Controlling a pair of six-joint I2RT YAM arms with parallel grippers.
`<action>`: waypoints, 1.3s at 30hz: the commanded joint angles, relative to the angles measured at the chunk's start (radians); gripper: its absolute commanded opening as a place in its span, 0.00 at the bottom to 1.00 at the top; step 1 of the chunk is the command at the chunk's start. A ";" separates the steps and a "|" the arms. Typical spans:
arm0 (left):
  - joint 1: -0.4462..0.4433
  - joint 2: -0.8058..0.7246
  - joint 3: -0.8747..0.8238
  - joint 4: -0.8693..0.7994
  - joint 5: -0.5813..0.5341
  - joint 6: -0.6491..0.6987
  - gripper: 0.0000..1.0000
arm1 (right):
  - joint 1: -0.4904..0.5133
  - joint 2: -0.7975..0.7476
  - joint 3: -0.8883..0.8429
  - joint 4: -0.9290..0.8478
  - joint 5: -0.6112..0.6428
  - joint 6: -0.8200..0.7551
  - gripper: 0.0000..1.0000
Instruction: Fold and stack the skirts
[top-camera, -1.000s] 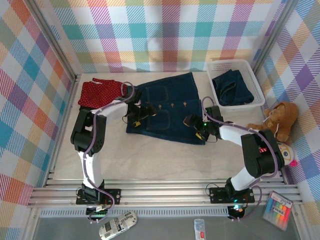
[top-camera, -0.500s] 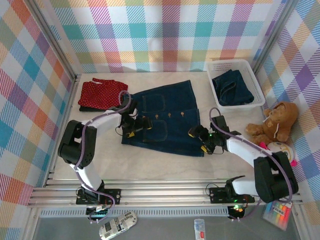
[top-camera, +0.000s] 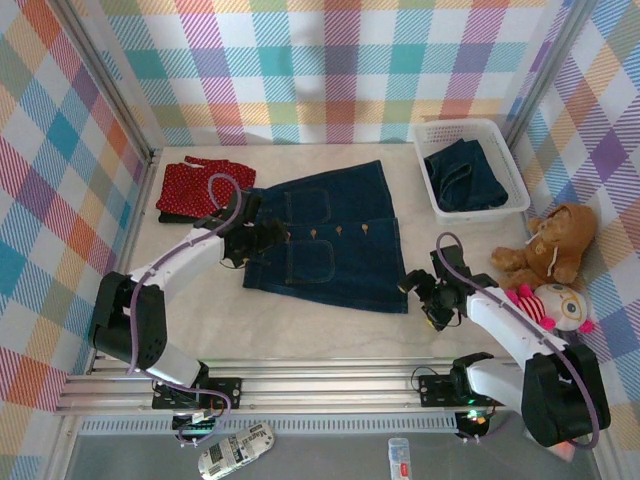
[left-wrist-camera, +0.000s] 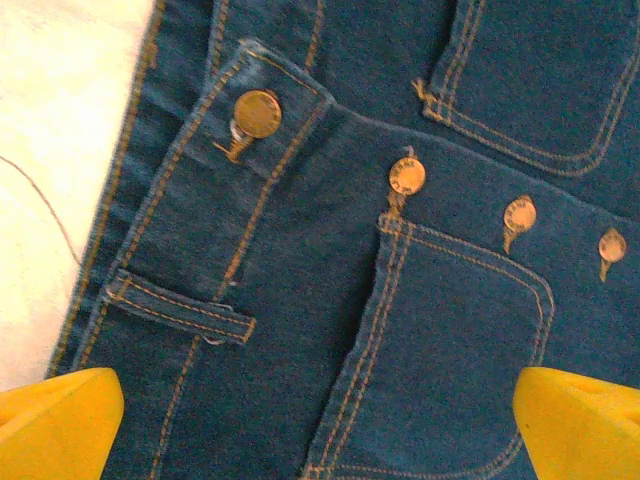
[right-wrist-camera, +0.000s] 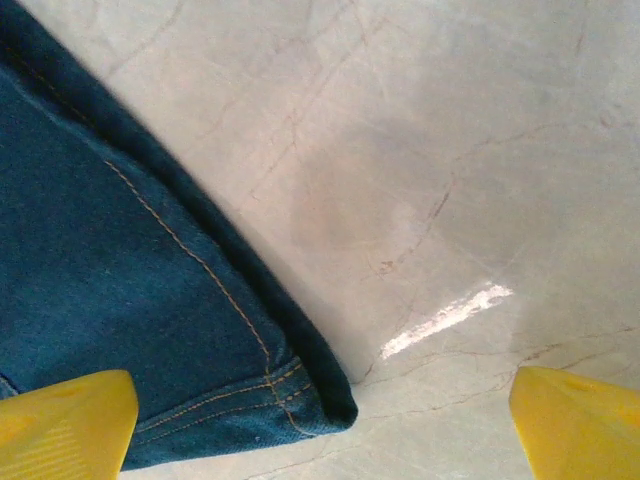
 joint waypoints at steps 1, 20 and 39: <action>0.009 -0.037 -0.016 0.020 -0.077 -0.049 1.00 | -0.002 0.007 -0.050 0.043 -0.057 0.047 0.92; 0.009 -0.038 -0.040 0.003 -0.097 -0.069 1.00 | 0.055 -0.086 -0.071 0.108 -0.163 0.125 0.77; 0.024 0.002 -0.031 -0.019 -0.105 -0.079 1.00 | 0.083 0.000 -0.030 0.128 -0.152 0.209 0.71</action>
